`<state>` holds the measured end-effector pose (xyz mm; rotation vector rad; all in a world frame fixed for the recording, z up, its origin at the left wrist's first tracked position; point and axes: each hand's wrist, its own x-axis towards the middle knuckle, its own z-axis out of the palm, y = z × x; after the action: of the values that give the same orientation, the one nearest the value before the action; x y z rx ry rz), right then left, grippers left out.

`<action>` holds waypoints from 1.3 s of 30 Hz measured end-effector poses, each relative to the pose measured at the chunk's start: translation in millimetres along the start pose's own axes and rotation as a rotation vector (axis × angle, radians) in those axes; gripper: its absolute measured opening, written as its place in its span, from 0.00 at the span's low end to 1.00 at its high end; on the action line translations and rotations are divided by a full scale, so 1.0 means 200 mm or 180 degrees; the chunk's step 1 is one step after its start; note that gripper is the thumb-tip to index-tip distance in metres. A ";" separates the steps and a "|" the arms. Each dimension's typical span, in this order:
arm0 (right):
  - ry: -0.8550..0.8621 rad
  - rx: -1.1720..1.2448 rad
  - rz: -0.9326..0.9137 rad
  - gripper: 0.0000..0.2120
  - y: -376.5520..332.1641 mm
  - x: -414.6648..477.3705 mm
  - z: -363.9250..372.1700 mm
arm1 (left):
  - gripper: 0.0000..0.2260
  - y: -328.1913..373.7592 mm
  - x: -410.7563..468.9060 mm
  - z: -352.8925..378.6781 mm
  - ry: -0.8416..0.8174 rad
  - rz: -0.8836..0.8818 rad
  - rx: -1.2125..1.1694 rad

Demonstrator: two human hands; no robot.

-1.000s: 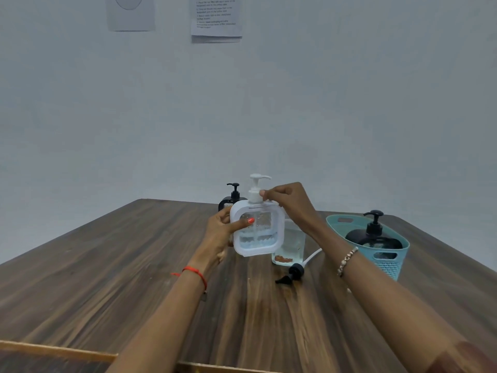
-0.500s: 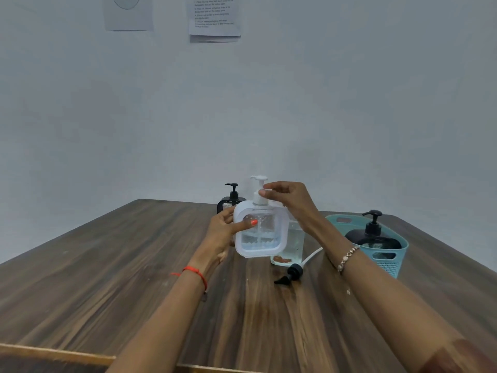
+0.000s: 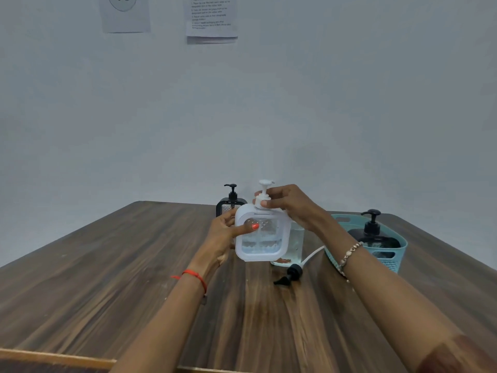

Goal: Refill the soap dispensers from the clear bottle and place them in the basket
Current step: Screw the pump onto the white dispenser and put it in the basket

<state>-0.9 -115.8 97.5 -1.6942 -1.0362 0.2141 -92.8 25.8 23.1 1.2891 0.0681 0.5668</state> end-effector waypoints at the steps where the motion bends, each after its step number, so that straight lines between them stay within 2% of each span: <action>1: 0.0098 -0.0092 -0.0042 0.09 0.00 0.00 0.00 | 0.21 0.00 0.00 0.00 -0.0005 0.0006 0.0001; 2: 0.0280 -0.0209 -0.0026 0.08 0.00 -0.01 0.01 | 0.21 0.00 0.00 0.01 -0.0006 0.0022 0.0014; 4: 0.0698 -0.0380 -0.0003 0.14 0.01 -0.01 0.06 | 0.19 0.00 0.00 0.02 0.0012 0.0046 0.0053; 6: 0.0828 -0.0435 -0.0030 0.18 0.02 0.00 0.08 | 0.20 0.00 0.00 0.03 0.0016 0.0036 0.0042; 9: 0.0247 -0.0134 0.0042 0.13 0.01 -0.01 0.04 | 0.21 0.00 0.00 0.02 0.0026 0.0006 -0.0050; 11: 0.0054 0.0090 0.0030 0.15 0.02 -0.01 0.01 | 0.21 0.00 -0.01 0.02 0.0013 -0.0026 -0.0098; 14: 0.0399 -0.0048 0.0019 0.15 0.00 -0.03 0.02 | 0.20 0.00 -0.01 0.02 0.0013 -0.0026 -0.0056; 18: 0.0864 -0.0146 0.0134 0.11 -0.03 -0.04 0.08 | 0.18 -0.01 -0.03 0.04 0.0095 -0.0005 -0.0092; 23: 0.1603 -0.0634 0.0283 0.14 -0.03 -0.03 0.16 | 0.17 -0.03 -0.04 0.09 0.0216 0.0080 -0.0225; 29: 0.2012 -0.0837 0.0245 0.16 0.01 -0.02 0.19 | 0.14 -0.08 -0.04 0.12 0.0309 0.0200 -0.0212; 32: 0.2031 -0.1008 0.0250 0.15 0.03 -0.04 0.18 | 0.14 -0.10 -0.04 0.13 0.0305 0.0172 -0.0177; 35: 0.1823 -0.1062 0.0144 0.16 0.04 -0.08 0.13 | 0.15 -0.09 -0.04 0.16 0.0284 0.0260 -0.0083; 39: 0.1174 -0.0382 0.0101 0.22 0.04 -0.16 -0.02 | 0.18 -0.06 -0.02 0.21 0.0281 0.0305 -0.0036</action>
<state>-13.7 -141.9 81.2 -1.7752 -0.7587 -0.1402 -77.5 -15.7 23.1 1.2610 0.0765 0.7052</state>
